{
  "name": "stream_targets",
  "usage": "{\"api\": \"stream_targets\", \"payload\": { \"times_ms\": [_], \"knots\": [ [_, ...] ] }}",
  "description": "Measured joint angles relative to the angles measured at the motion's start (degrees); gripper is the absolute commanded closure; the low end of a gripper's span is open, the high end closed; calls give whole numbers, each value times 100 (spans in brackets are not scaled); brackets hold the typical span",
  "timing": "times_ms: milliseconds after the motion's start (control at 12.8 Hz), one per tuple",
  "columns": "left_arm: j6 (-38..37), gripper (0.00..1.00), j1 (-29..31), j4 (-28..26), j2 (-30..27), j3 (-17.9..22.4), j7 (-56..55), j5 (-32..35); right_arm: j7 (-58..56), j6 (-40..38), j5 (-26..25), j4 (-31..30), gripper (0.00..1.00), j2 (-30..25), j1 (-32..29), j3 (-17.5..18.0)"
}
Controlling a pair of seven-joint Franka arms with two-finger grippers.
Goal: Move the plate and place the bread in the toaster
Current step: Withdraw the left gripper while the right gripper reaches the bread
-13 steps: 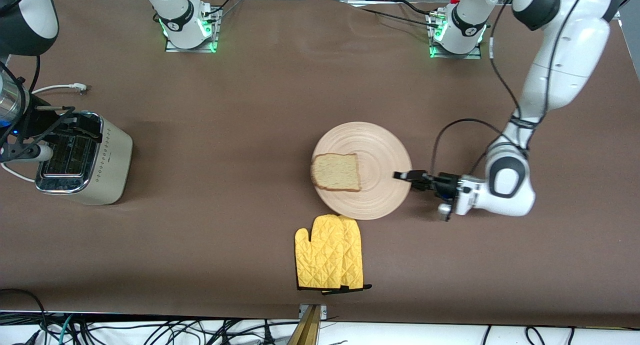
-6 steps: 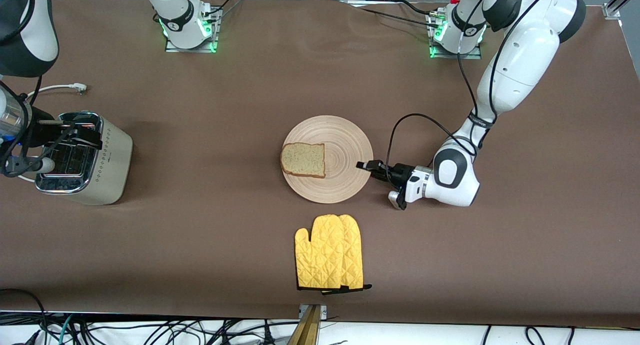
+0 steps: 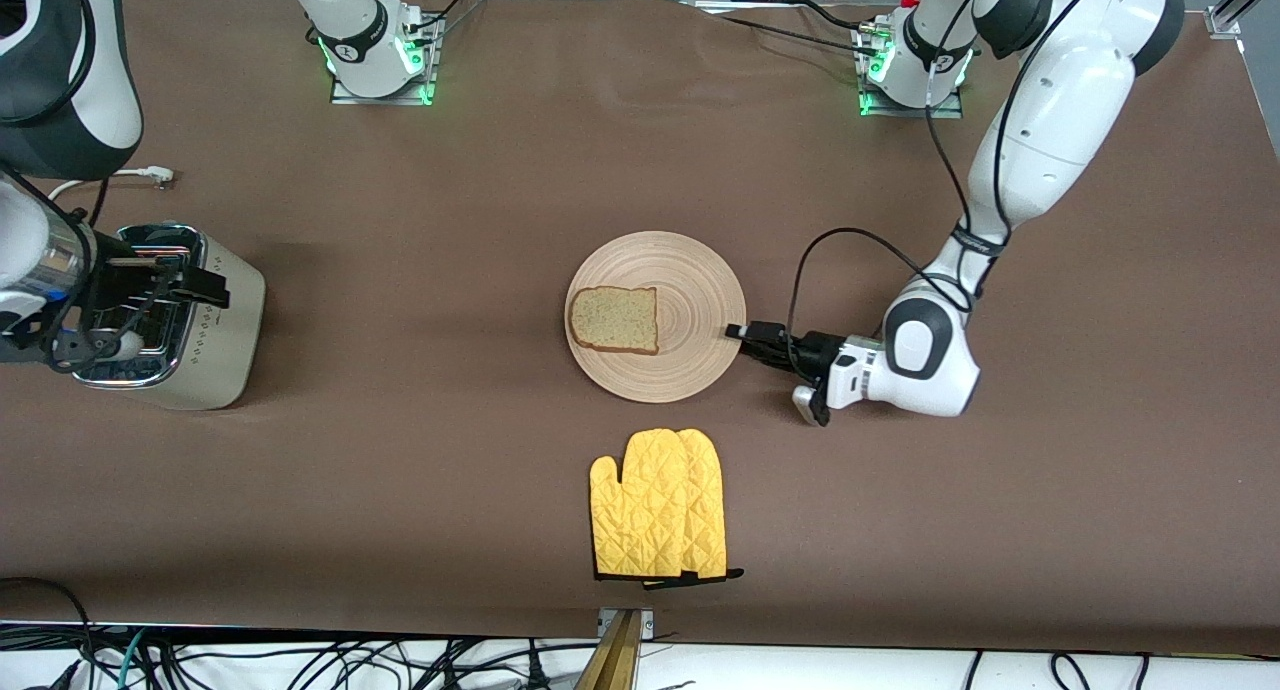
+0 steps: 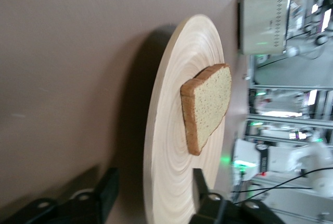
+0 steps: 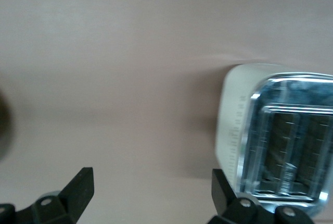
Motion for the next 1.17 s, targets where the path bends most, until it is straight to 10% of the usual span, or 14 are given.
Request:
{"api": "stream_targets", "payload": {
  "times_ms": [623, 1168],
  "knots": [
    [-135, 0, 486, 218, -1885, 385, -112, 4812, 760, 746, 1091, -31, 0, 715, 1384, 65],
    [-1412, 0, 424, 1183, -2927, 372, -888, 6036, 1813, 2211, 1092, -43, 0, 1589, 2483, 79]
  ]
}}
